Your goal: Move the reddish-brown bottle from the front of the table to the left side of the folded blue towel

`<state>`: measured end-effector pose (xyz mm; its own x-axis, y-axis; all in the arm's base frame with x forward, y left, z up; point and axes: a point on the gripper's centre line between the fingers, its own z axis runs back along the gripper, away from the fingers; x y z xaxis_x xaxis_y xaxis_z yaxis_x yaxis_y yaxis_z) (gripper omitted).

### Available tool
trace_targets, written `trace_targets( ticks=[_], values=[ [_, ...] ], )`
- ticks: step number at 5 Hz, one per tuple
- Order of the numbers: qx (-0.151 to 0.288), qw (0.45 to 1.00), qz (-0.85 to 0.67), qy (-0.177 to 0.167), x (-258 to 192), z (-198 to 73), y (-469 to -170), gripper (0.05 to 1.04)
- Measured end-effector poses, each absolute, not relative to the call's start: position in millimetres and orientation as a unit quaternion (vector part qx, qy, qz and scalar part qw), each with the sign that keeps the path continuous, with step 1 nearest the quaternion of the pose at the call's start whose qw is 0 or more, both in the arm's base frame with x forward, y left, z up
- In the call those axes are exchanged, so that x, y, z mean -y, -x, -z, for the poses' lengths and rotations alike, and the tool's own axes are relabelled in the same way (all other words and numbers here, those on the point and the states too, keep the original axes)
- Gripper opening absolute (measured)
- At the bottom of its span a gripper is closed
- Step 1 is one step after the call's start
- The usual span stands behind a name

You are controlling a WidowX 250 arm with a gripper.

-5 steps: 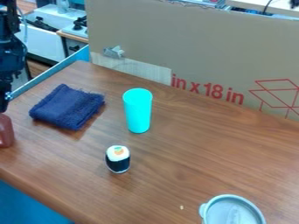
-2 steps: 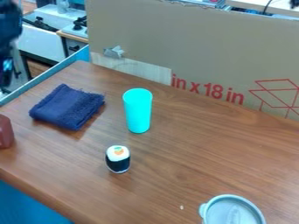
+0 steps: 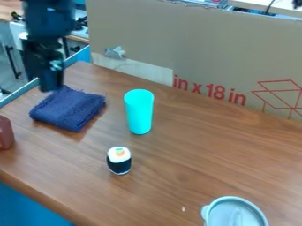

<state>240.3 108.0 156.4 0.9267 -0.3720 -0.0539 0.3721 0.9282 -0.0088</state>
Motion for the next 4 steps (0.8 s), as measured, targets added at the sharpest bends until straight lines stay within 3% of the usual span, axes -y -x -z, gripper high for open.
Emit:
trace_targets(
  ticks=[2,3,4],
  values=[
    [-0.079,0.978,0.19,0.018,-7.6,-129.9,-214.1,1.001],
    [-0.071,0.98,0.184,0.0,34.1,-124.4,-212.9,1.001],
    [-0.042,0.994,0.1,-0.023,34.7,-118.4,-212.3,1.001]
  ],
)
